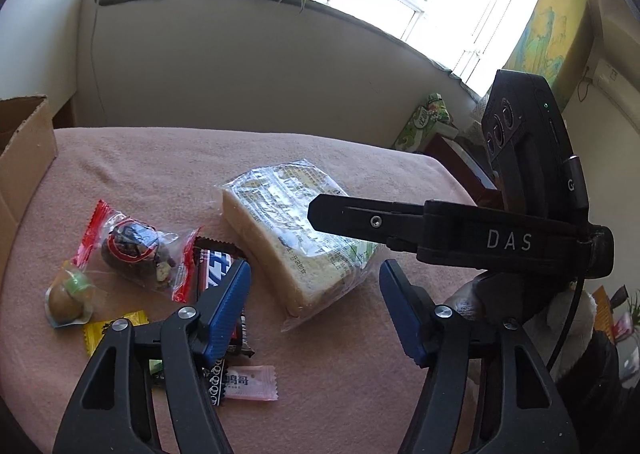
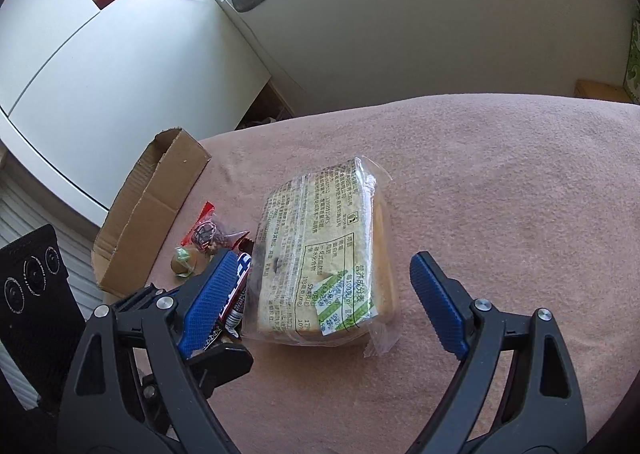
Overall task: Organize snacks
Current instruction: 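Move both tools back toward the remaining snacks beside the bread loaf, then grasp the plastic-wrapped bread loaf from its two sides with both tools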
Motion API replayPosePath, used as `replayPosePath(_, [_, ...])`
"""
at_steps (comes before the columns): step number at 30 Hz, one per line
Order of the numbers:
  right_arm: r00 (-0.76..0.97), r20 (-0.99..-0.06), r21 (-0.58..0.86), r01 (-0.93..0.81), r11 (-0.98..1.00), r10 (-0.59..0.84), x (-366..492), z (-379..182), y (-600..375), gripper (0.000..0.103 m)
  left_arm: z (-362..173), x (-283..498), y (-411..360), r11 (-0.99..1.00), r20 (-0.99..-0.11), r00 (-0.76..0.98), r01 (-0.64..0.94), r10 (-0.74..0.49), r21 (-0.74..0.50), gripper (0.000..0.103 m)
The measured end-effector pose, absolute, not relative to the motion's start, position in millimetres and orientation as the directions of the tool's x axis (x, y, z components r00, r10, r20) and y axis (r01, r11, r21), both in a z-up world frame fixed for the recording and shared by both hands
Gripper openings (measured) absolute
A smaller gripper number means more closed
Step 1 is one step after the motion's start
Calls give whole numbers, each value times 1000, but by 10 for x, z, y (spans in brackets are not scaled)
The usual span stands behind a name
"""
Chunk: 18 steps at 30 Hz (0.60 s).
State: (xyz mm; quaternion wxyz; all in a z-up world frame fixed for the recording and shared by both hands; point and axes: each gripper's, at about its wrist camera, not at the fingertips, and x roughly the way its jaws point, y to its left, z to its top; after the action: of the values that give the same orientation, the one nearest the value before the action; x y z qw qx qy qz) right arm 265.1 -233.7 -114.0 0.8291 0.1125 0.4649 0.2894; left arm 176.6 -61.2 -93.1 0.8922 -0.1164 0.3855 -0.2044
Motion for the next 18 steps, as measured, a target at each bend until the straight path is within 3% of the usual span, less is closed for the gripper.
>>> replayPosePath(5, [355, -679, 538, -354, 765, 642, 2749, -1225, -2391, 90, -981, 1843, -690, 884, -657, 592, 285, -466, -371, 61])
replayPosePath(8, [333, -697, 533, -353, 769, 636, 2776, -1286, -2369, 76, -999, 1956, -713, 882, -664, 581, 285, -471, -376, 61])
replayPosePath(18, [326, -699, 545, -333, 769, 636, 2826, -1382, -2396, 60, -1020, 2068, -782, 884, -681, 564, 268, -467, -384, 62])
